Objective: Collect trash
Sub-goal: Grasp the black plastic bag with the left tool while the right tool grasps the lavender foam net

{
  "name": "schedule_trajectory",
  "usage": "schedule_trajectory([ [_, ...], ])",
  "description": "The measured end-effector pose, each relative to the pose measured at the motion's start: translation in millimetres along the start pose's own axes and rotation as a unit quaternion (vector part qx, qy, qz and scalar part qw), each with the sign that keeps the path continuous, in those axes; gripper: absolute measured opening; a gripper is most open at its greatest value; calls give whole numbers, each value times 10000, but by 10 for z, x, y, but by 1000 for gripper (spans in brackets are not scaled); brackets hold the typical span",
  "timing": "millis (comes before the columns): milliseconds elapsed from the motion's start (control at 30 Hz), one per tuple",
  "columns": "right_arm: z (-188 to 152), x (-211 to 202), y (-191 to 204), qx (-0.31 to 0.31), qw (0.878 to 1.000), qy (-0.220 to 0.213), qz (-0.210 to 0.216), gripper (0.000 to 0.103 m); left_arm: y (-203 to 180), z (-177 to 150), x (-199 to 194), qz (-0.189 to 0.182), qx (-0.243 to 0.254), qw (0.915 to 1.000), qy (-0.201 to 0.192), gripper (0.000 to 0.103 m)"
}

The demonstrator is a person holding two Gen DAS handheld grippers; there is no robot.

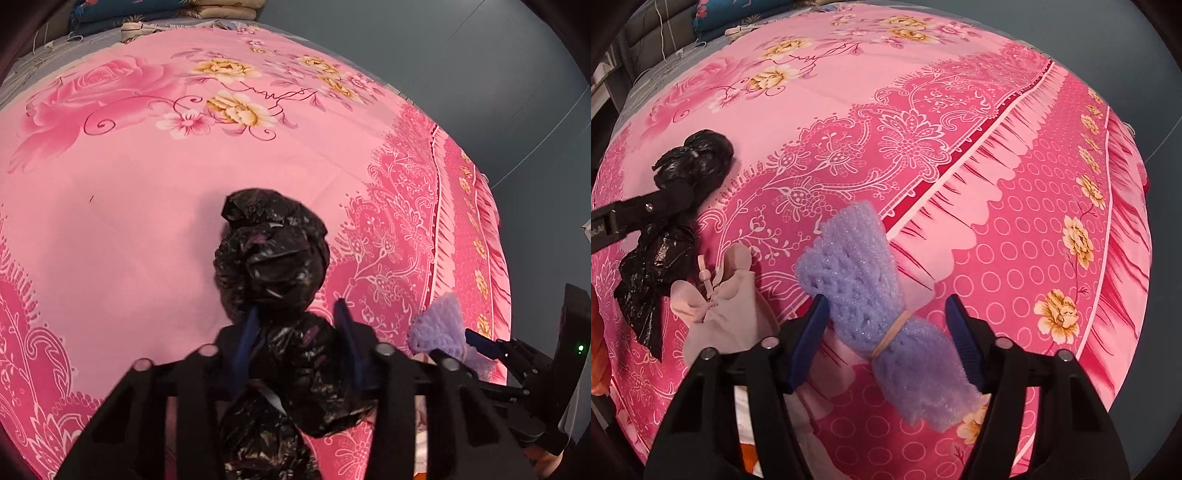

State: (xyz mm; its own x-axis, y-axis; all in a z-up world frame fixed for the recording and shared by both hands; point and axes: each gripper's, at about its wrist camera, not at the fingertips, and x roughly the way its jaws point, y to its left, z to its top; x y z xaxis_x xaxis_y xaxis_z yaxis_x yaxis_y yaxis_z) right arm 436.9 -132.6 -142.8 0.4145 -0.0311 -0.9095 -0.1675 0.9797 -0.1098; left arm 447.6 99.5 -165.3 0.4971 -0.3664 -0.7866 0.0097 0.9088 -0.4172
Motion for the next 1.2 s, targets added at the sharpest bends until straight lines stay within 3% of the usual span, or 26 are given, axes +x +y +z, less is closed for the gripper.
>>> schedule_trajectory([
  [100,-10,-20,66,-105,9999,-48,-90,44,35,-12,-34,-114,-78,9999,-6,25],
  [300,-11,-167,118,-163,9995,-228,-141,28,6,5,-268,-220,10,9995,-247,23],
  [800,-178,-775,45,37,9985,-542,-17,25,47,-168,-820,-256,-74,9984,-503,23],
  [1200,-554,-1415,-149,329,9957,-843,209,25,-171,-548,-1206,-266,124,9979,-580,23],
])
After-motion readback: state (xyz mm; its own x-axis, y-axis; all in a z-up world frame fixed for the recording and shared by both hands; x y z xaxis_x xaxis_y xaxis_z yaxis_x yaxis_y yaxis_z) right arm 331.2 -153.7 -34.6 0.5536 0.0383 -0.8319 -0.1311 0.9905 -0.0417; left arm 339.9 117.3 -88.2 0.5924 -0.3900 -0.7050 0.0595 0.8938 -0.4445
